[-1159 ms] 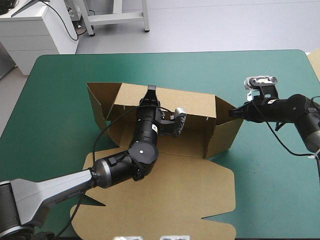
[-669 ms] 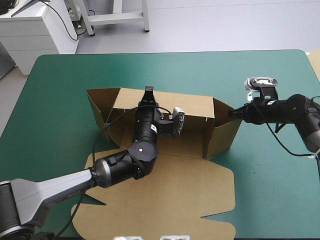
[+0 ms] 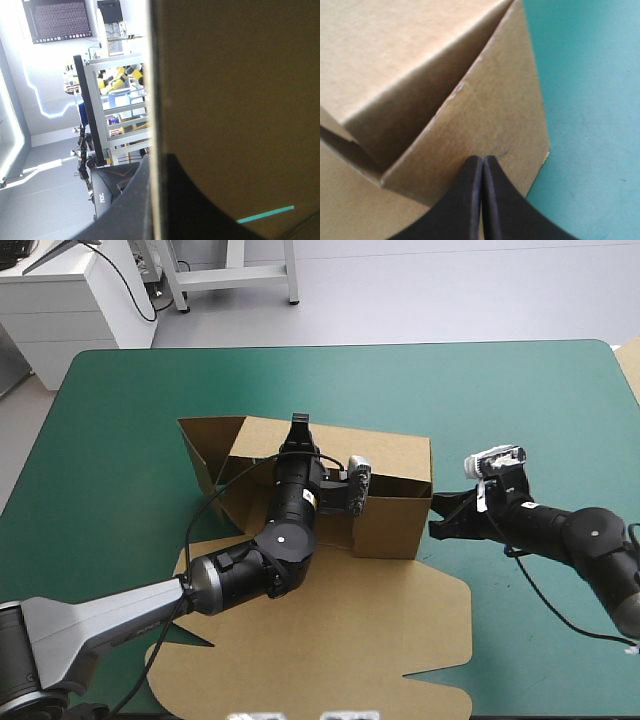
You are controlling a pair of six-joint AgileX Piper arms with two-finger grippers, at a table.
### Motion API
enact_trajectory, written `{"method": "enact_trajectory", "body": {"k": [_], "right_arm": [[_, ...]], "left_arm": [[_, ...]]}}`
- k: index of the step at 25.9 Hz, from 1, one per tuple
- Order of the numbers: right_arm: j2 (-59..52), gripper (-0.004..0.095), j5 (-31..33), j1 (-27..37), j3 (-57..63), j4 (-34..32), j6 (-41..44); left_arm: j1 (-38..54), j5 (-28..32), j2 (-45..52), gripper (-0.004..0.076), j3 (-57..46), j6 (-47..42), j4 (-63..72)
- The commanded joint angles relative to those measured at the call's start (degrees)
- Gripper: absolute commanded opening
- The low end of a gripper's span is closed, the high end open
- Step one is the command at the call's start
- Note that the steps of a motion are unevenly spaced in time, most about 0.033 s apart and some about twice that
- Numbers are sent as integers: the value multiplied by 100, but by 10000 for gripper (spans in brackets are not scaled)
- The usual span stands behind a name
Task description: Fold the box
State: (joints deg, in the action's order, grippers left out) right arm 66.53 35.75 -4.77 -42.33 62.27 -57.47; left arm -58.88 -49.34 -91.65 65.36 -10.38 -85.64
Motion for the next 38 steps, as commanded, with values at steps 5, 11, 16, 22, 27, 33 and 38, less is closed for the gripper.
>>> {"method": "enact_trajectory", "body": {"k": [5,11,16,22,27,33,38], "right_arm": [[-138,-14,-1862,-1364,432,461,-1050],[-138,189,-1327,-1467,432,437,-1547],[-138,510,-1294,-1467,432,437,-1559],[-138,642,-577,-1467,432,437,-1579],[-138,642,-507,-1456,432,437,-1530],[-138,642,-730,-1456,432,451,-1099],[-138,642,-923,-1467,432,451,-310]], "left_arm": [[3,52,243,-8,111,-44,-378],[3,52,243,-8,-269,-28,-712],[3,52,243,-8,-269,-8,-681],[3,52,243,-8,-269,-8,-644],[3,-59,243,-8,-269,-8,-644],[3,-177,243,-8,-269,-8,-644],[3,-200,243,-8,-269,-8,-644]]}}
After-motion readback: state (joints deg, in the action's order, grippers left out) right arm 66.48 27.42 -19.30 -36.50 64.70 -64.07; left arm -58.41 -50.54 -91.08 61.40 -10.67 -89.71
